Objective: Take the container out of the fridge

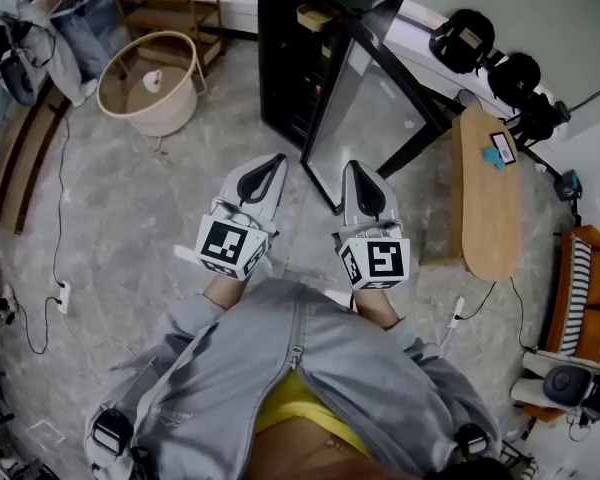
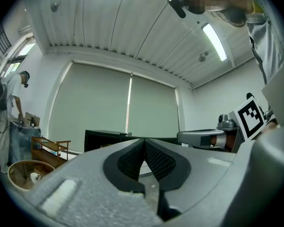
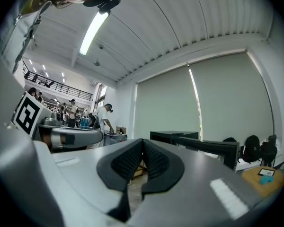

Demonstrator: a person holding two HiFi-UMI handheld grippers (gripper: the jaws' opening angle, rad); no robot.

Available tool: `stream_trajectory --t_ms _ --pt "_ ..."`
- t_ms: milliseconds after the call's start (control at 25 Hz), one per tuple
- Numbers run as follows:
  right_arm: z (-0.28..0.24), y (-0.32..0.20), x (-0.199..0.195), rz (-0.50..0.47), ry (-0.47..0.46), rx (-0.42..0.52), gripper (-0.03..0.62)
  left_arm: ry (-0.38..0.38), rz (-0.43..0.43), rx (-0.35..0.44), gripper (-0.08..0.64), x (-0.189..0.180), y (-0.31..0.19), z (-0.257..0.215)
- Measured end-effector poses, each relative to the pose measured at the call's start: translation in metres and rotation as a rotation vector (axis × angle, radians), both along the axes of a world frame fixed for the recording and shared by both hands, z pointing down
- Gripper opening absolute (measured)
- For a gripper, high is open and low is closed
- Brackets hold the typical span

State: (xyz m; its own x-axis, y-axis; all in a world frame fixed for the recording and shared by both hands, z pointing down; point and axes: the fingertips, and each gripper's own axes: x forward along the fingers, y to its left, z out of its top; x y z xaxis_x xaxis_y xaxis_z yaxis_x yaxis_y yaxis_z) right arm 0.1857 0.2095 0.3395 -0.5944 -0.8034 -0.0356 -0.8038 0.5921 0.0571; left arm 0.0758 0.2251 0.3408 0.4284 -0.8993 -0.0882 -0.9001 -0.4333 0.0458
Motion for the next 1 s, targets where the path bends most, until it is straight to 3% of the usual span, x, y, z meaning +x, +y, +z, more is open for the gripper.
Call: stream_trajectory --t_ms 160,480,840,1000 --pt "-0.004 -0.058 -0.030 0.015 0.009 0.013 0.000 -0.010 0.040 0.019 0.002 -0.027 -0.061 -0.002" --pt "0.003 -0.154 -0.084 0.072 0.006 -0.022 0.000 -0.008 0.110 -0.017 0.106 -0.084 -0.161 0.007" --pt "0.013 -0.204 -0.115 0.133 0.015 -0.042 0.000 0.015 0.167 -0.045 0.190 -0.119 -0.224 0.022" --pt "0.011 -0.216 -0.115 0.144 0.027 -0.048 0.000 0.048 0.177 -0.063 0.196 -0.122 -0.240 0.025"
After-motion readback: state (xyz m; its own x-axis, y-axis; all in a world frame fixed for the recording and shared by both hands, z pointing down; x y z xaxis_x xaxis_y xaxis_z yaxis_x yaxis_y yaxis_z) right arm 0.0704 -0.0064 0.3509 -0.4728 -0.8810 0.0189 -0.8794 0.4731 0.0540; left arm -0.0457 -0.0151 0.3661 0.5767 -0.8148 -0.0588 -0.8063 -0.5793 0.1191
